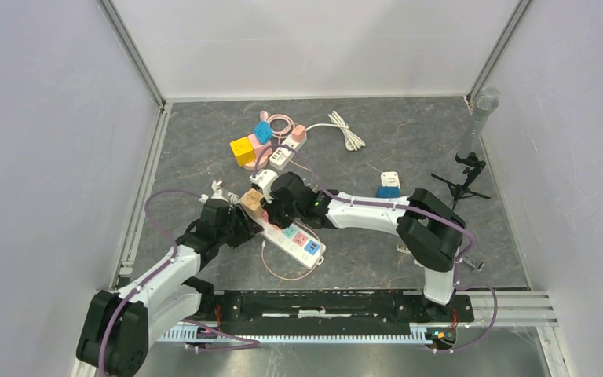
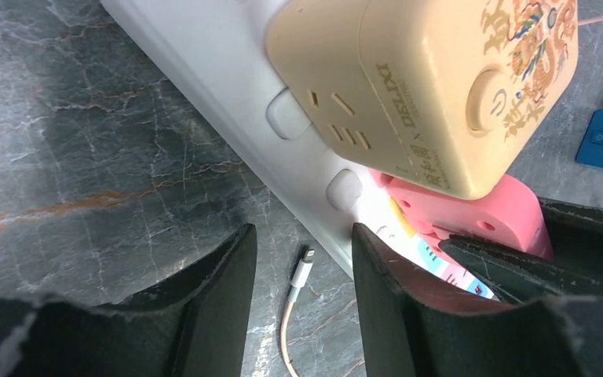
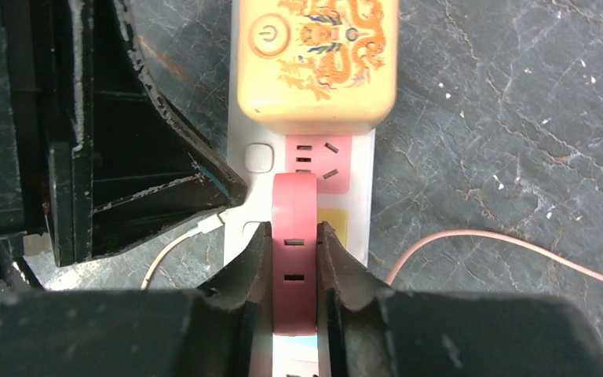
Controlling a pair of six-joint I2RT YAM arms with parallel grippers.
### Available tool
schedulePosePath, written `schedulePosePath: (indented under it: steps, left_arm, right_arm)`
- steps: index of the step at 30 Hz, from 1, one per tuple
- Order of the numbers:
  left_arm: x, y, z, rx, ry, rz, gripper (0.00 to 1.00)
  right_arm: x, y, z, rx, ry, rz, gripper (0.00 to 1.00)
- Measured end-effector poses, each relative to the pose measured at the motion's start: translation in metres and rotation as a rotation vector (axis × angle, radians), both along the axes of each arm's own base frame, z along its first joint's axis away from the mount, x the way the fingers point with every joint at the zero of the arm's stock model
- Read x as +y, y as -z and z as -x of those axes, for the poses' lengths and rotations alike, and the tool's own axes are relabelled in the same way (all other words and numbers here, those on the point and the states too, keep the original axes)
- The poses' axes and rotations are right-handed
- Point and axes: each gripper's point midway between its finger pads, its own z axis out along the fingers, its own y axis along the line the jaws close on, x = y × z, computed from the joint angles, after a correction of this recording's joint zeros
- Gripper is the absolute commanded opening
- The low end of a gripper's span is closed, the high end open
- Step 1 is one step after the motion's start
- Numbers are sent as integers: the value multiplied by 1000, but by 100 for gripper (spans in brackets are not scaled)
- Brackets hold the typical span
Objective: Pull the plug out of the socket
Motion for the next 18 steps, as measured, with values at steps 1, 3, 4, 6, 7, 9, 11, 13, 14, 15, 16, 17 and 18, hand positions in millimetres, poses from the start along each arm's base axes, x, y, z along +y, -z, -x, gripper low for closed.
schedulePosePath:
  steps: [1, 3, 4, 6, 7, 9, 11, 13, 14, 15, 16, 17, 18]
  left_arm:
    - [-1, 0, 0, 1, 2, 2, 54]
    - [-2, 1, -1, 3, 5, 5, 53]
    - [-2, 1, -2, 2, 6, 6, 53]
    - [-3, 1, -3, 1, 7, 8, 53]
    - [-3, 1, -3, 1, 7, 9, 52]
    - [-3, 1, -3, 1, 5, 11, 52]
    - [-3, 0, -3, 0, 4, 12, 52]
    - [-3, 0, -2, 0, 2, 13, 52]
    - [-2, 0, -2, 0, 0, 13, 52]
    - [-2, -1, -2, 0, -2, 12, 52]
    - [-2, -1, -1, 1, -4, 11, 52]
    - [-2, 0, -1, 3, -4, 11, 52]
    - [-2, 0, -1, 5, -4, 11, 52]
  right_arm:
    - [0, 0, 0, 1, 2, 1, 1]
    - [-2, 0, -2, 5, 8, 2, 0]
    - [-2, 0, -2, 7, 10, -1, 0]
    - [-2, 0, -2, 11, 14, -4, 0]
    - [-1, 0, -2, 13, 17, -6, 0]
    - [-3, -1, -4, 20, 32, -16, 0]
    - [-5, -2, -5, 34, 52, -28, 0]
    - [-6, -3, -5, 55, 72, -40, 0]
    - [-6, -3, -5, 61, 79, -43, 0]
    - [-5, -3, -5, 66, 83, -46, 0]
    - [-6, -3, -5, 69, 87, -47, 0]
    - [-6, -3, -5, 72, 90, -47, 0]
    - [-6, -3, -4, 73, 91, -47, 0]
